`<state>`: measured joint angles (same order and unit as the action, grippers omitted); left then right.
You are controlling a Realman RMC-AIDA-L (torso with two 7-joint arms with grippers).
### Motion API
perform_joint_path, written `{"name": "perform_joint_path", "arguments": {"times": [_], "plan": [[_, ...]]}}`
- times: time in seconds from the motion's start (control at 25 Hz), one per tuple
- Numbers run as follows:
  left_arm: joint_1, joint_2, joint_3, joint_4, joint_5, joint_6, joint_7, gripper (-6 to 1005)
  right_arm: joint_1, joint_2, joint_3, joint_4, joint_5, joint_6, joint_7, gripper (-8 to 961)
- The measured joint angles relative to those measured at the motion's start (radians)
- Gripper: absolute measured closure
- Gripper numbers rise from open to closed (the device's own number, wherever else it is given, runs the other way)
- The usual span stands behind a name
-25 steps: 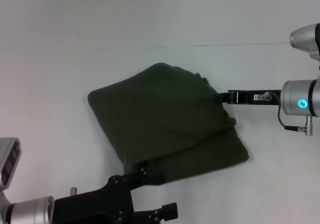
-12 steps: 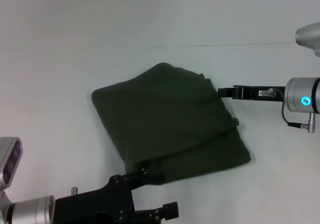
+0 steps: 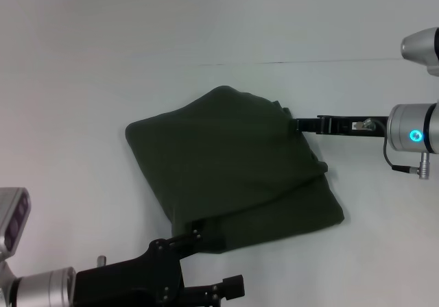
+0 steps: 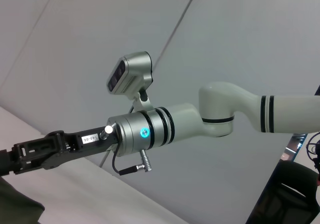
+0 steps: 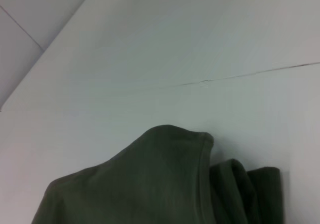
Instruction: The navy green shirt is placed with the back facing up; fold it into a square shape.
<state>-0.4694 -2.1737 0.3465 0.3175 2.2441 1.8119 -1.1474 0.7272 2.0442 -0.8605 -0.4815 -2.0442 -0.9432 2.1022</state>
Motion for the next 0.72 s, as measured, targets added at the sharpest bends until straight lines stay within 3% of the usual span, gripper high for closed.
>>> {"name": "perform_joint_path", "arguments": {"times": [0.04,0.28,0.72], "plan": [[0.000,0.000,0.000,0.000,0.000,0.000,0.000,99,0.002,0.002,-0.001,0.003,-0.001,0.005,-0.001,363],[-0.002,0.000,0.000,0.000,0.000,-0.002,0.000,98,0.009,0.025,-0.006,0.006,-0.004,0.028,-0.013,351],[-0.003,0.000,0.000,-0.003,0.000,-0.002,0.000,98,0.012,0.032,-0.019,0.018,-0.004,0.052,-0.014,351]]}}
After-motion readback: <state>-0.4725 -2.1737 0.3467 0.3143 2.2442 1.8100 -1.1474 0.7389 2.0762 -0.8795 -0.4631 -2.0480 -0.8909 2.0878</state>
